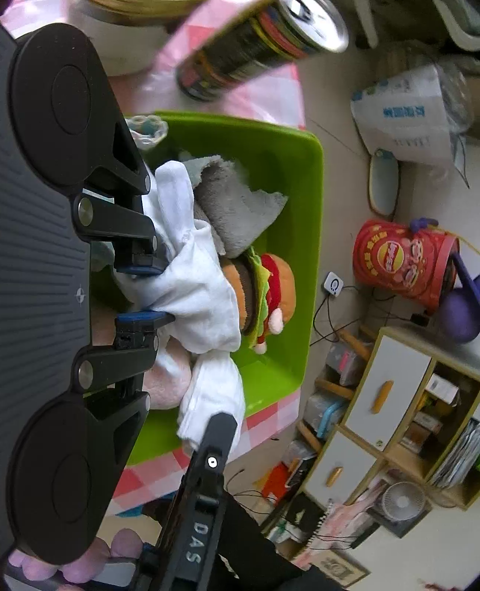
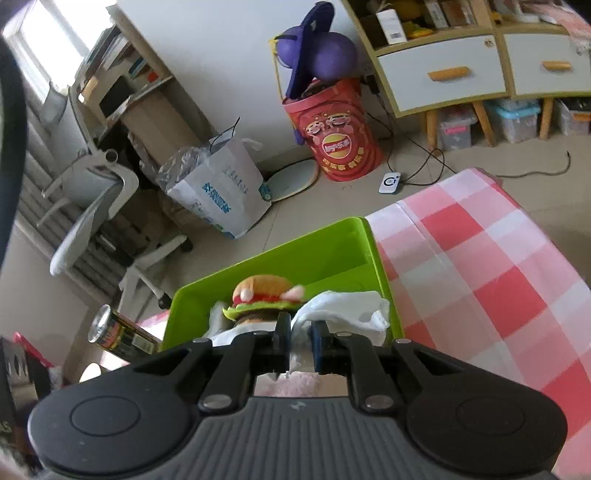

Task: Organize soft objects
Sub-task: 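Carry both white items over the green bin and open both tools, then move both open tools back over the table toward the brown discs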

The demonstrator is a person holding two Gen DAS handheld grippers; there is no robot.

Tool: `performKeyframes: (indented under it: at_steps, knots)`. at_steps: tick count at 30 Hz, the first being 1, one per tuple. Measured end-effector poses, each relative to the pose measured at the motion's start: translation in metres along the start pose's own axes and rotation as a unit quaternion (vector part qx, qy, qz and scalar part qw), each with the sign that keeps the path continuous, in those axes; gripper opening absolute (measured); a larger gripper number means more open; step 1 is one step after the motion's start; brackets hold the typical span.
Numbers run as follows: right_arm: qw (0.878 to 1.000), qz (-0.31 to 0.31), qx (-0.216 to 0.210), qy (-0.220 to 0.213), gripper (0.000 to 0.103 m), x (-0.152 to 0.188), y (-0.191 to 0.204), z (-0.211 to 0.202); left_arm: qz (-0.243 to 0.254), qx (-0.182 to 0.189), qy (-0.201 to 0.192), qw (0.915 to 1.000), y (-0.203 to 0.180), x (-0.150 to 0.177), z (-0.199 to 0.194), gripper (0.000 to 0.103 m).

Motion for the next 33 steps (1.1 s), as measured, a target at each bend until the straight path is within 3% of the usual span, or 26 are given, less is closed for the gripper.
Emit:
performKeyframes:
  at_steps: [7,11,13,15,18,23,29,33]
  knots:
    - [1.0,-0.025,0.015,0.005,0.0,0.002,0.008,0.009,0.011,-0.022,0.0,0.9997,-0.005,-0.006,0.008,0.018]
    - [1.0,-0.024,0.01,0.008,0.001,0.002,0.008,0.001,0.01,-0.01,-0.016,0.9998,-0.008,-0.002,-0.002,0.026]
    - [1.0,-0.021,0.002,0.011,0.012,0.001,0.008,-0.007,0.013,-0.004,-0.025,0.9996,-0.008,0.001,-0.011,0.033]
    - [1.0,-0.019,-0.003,0.01,0.021,0.0,0.008,-0.017,0.011,0.003,-0.029,0.9995,-0.009,0.004,-0.021,0.05]
    - [1.0,-0.02,-0.002,0.008,0.035,0.001,0.009,-0.033,0.014,0.003,-0.042,0.999,-0.011,0.009,-0.039,0.066]
    - [1.0,-0.027,-0.003,0.012,0.045,0.007,0.015,-0.059,0.009,0.003,-0.058,0.9983,-0.011,0.021,-0.067,0.081]
    - [0.999,-0.038,-0.005,0.025,0.052,0.022,0.031,-0.079,0.003,-0.011,-0.06,0.9982,-0.008,0.04,-0.095,0.084]
    - [0.998,-0.047,-0.003,0.038,0.058,0.036,0.039,-0.089,-0.008,-0.02,-0.074,0.997,0.0,0.056,-0.114,0.092]
Point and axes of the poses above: each gripper's, at about its wrist camera, not at the fingertips, and z roughly the way its jaws point, y to its left, x to its underside, the point moved 1 cm from there along z, roughly the way its jaws point, and after that the axes turned 3 degrees about -x, right-handed, at the moved point
